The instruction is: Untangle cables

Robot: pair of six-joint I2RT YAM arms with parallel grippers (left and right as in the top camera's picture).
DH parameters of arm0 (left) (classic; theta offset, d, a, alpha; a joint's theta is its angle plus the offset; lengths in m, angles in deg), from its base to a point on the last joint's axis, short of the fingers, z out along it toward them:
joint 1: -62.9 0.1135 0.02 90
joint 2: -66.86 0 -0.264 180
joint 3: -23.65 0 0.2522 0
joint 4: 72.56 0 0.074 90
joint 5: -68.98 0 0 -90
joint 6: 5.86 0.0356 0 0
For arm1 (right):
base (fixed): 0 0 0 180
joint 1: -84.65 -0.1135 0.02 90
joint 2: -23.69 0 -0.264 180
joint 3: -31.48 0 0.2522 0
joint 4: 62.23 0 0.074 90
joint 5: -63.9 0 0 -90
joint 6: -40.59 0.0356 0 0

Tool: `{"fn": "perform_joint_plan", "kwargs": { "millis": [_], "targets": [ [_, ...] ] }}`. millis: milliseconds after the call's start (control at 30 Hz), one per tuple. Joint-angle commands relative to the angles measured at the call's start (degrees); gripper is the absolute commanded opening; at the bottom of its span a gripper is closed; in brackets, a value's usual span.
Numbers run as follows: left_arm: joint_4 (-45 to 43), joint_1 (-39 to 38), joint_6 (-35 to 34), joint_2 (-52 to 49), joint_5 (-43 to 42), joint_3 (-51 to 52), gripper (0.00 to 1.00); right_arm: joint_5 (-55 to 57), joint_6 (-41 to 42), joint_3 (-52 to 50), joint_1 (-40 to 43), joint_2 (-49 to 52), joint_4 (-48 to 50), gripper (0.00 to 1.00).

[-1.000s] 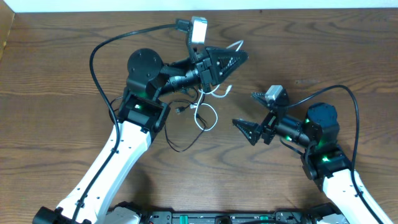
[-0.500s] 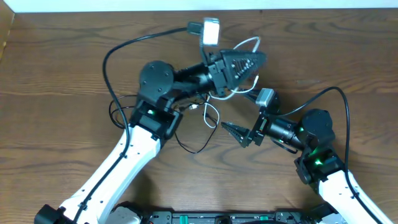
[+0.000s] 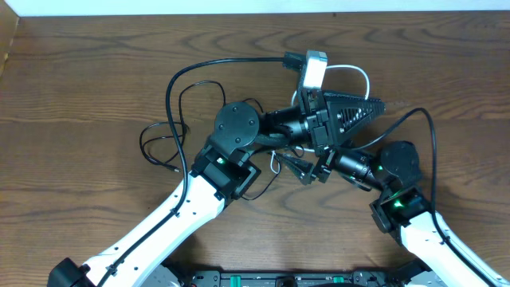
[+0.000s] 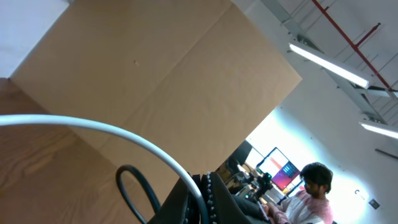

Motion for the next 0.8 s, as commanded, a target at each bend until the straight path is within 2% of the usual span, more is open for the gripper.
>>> {"fn": "perform_joint_plan", "kwargs": {
  "millis": [0, 67, 133, 200, 233, 400, 467, 667, 767],
  "targets": [
    [-0.52, -0.39, 2.05, 0.42, 2.21, -0.72, 0.08, 0.7, 0.46, 0.24, -1.68, 2.03, 2.43, 0.85],
    [-0.35, -0.37, 3.72, 0.42, 2.14, -0.72, 0.08, 0.7, 0.46, 0.24, -1.97, 3.04, 3.61, 0.65],
    [0.59, -0.37, 5.09, 0.42, 2.14, -0.72, 0.07, 0.72, 0.46, 0.24, -1.95, 3.3, 3.41, 0.36],
    [2.97, -0.31, 7.85, 0.42, 2.19, -0.72, 0.07, 0.72, 0.46, 0.24, -1.9, 3.32, 2.75, 0.16],
    [4.42, -0.31, 9.53, 0.42, 2.21, -0.72, 0.08, 0.72, 0.46, 0.24, -1.9, 3.32, 2.27, 0.1],
    [15.34, 1.29, 19.91, 0.42, 2.27, -0.72, 0.07, 0.7, 0.48, 0.24, -1.9, 3.32, -3.61, 0.06],
    [19.34, 3.06, 21.99, 0.42, 2.69, -0.72, 0.07, 0.7, 0.46, 0.24, -1.9, 3.32, -7.3, 0.01],
    [30.42, 11.32, 28.04, 0.42, 3.89, -0.72, 0.1, 0.7, 0.44, 0.24, -1.9, 3.32, -17.55, 0.01],
    [35.65, 14.84, 28.65, 0.42, 6.4, -0.72, 0.13, 0.7, 0.44, 0.24, -1.9, 3.32, -20.02, 0.01]
  ]
}}
